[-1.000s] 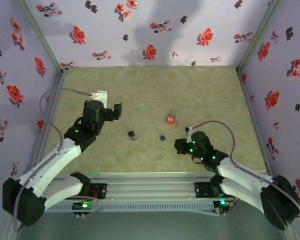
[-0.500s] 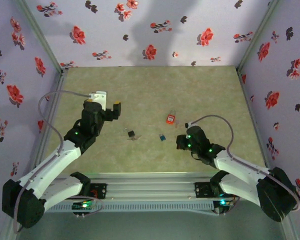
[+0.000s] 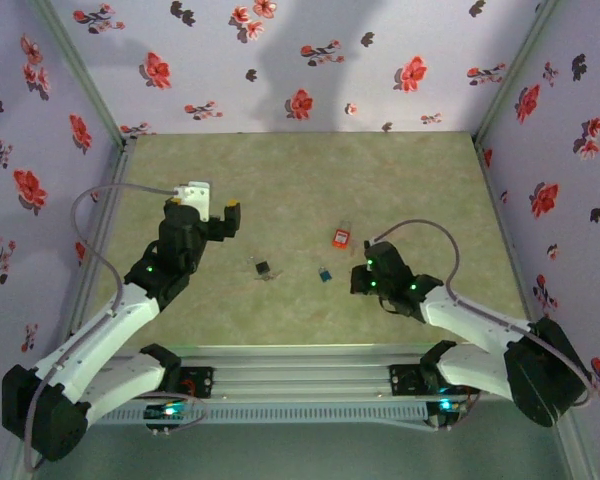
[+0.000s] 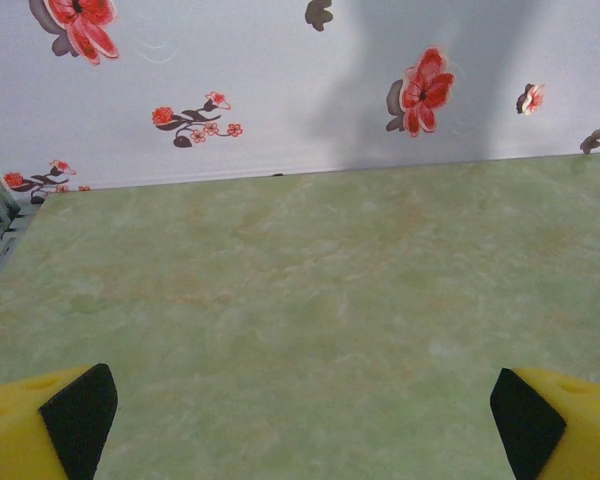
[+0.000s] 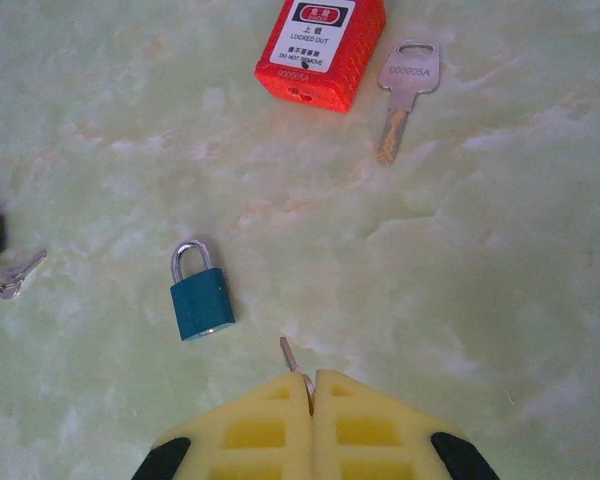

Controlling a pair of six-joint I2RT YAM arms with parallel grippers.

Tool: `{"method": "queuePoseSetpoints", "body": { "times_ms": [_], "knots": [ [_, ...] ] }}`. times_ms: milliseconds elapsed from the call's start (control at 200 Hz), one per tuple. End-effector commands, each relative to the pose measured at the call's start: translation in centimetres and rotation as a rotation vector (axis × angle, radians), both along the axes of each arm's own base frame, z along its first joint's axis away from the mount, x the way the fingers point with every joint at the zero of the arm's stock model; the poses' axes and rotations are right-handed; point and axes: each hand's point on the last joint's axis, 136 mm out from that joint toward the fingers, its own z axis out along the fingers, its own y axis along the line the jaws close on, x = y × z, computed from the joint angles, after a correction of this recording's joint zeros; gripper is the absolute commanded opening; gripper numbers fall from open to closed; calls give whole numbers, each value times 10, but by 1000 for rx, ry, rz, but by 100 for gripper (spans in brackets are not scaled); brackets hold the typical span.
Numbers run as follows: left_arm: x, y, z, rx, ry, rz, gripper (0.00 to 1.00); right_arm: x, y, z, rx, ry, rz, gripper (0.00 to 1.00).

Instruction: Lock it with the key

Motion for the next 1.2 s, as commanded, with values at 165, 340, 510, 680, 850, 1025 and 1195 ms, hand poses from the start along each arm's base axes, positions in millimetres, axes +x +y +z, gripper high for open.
{"method": "queuePoseSetpoints", "body": {
  "times_ms": [165, 340, 510, 680, 850, 1025, 1195],
  "knots": [
    [-3, 4, 6, -16, -26, 8, 100, 8, 17, -2, 5, 31, 37, 0],
    [-3, 5, 7, -19, -27, 8, 100, 15, 28, -5, 14, 50, 51, 0],
    [-4, 5, 8, -20, -28, 9, 100, 22, 42, -11, 20, 77, 75, 0],
    [-4, 5, 8, -19, -28, 7, 100, 28, 48, -16, 17, 89, 80, 0],
    [-4, 5, 8, -18, -30, 7, 100, 35, 52, -19, 3, 87, 87, 0],
    [-4, 6, 8, -15, -28, 9, 100, 39, 61, -24, 12, 113, 103, 0],
    [-5, 6, 9, -14, -31, 6, 100, 43, 63, -24, 15, 105, 94, 0]
  ]
}}
